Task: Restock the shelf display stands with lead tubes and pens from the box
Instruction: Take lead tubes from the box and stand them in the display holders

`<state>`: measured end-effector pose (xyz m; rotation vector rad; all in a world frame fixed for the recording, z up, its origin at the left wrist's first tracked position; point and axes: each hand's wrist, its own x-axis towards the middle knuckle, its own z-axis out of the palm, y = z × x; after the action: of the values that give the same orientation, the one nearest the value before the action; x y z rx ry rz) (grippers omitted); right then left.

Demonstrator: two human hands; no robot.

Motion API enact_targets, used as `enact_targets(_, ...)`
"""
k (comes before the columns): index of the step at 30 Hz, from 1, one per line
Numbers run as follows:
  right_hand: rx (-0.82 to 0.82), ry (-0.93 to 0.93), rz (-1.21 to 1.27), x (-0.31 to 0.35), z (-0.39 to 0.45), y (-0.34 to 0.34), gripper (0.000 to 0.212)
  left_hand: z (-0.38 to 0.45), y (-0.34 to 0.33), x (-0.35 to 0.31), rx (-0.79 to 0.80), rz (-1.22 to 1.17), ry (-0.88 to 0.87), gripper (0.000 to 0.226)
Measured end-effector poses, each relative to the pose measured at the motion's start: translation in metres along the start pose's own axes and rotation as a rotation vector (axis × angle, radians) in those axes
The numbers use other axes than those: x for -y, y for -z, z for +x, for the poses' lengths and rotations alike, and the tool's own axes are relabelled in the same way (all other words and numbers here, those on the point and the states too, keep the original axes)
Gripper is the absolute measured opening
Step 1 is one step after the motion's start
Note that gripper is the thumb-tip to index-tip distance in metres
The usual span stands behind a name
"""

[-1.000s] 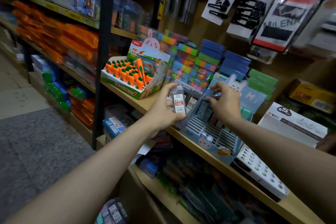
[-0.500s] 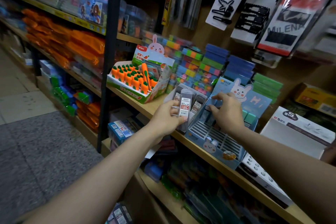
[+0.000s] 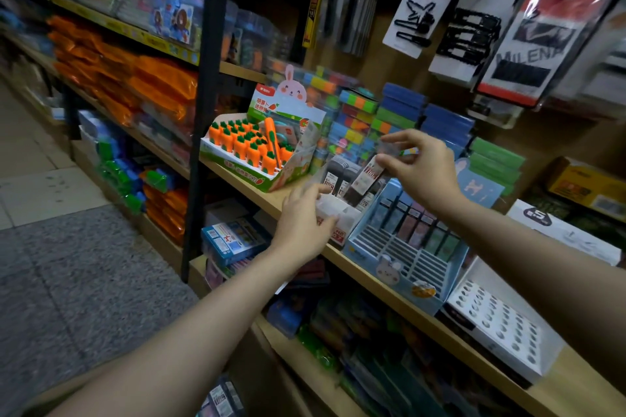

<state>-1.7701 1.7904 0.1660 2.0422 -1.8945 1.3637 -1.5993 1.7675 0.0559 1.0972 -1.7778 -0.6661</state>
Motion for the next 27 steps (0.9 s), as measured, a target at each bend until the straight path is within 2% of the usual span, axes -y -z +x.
enact_targets(2,-0.055,-0.024,-0.038,-0.008,0.01,0.0,0.025,-0.003,0.002,0.008,0.025,0.161,-0.1,0.047)
enact_targets(5,-0.068,-0.011,-0.113,-0.018,0.014,-0.007,0.024,-0.005,0.001,0.017,0.121,0.276,-0.131,0.053)
enact_targets(8,-0.05,-0.005,-0.213,-0.027,0.013,-0.017,0.027,-0.004,0.0,0.022,0.119,0.354,-0.168,0.055)
enact_targets(13,0.005,-0.033,-0.373,-0.031,0.013,-0.028,0.034,-0.002,0.0,0.025,0.112,0.32,-0.18,0.052)
enact_targets(22,0.16,-0.109,-0.535,-0.032,0.009,-0.038,0.023,-0.002,-0.003,0.028,0.124,0.295,-0.196,0.058)
enact_targets(25,0.15,-0.048,-0.557,-0.03,0.003,-0.034,0.033,-0.008,-0.001,0.03,0.144,0.291,-0.223,0.063)
enact_targets(27,0.087,0.036,-0.513,-0.027,-0.004,-0.027,0.039,-0.015,0.002,0.029,0.142,0.258,-0.252,0.064)
